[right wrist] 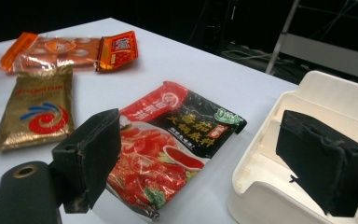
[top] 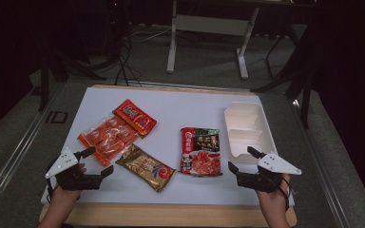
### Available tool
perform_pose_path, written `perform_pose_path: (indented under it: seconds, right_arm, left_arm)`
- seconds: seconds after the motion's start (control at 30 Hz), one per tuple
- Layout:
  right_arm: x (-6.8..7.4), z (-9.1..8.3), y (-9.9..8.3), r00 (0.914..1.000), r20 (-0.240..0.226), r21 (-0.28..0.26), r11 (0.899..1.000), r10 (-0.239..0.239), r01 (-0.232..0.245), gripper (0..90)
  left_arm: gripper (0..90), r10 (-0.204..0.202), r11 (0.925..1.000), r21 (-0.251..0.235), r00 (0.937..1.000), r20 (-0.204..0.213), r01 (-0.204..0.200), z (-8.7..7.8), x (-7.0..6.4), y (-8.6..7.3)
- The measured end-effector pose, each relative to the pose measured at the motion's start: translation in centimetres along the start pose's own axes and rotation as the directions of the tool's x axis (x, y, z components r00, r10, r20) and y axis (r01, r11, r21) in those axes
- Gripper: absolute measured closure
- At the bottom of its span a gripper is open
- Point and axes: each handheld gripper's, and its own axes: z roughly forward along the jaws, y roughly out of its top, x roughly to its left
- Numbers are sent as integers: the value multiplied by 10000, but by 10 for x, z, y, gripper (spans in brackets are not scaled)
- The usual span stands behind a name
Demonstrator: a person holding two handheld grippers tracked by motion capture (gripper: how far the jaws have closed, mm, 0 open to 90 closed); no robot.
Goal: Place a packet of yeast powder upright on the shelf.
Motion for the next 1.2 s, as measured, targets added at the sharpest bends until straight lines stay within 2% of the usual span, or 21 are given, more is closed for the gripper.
perform_pose_path:
  seconds: [0.17,0.23,0.4,0.63,0.7,0.87,1.2]
  right_arm:
    - [0,0,8,9997,-126,84,9998,201,-200,127]
    - [1,2,12,10000,-59,230,9997,23,-21,128]
    - [5,7,22,9986,-327,409,9982,-418,432,123]
    - [10,14,37,9953,-826,573,9968,-502,550,121]
    - [12,16,41,9933,-1042,532,9970,-496,554,121]
    - [15,21,55,9907,-1215,211,9977,-619,649,123]
    - [15,38,78,9855,-1403,-63,9954,-951,952,127]
  left_arm:
    - [16,8,10000,94,10000,71,-8,1,-1,-1]
    - [16,-31,10000,81,9999,117,30,1,-1,0]
    - [16,-62,10000,65,10000,62,62,1,0,-1]
    - [16,-59,10000,79,9999,116,58,1,0,-1]
    - [16,-45,9999,159,9999,146,43,2,0,-1]
    - [16,-51,9998,195,9998,176,48,2,0,-1]
    - [16,-104,9996,263,9996,277,97,3,0,-2]
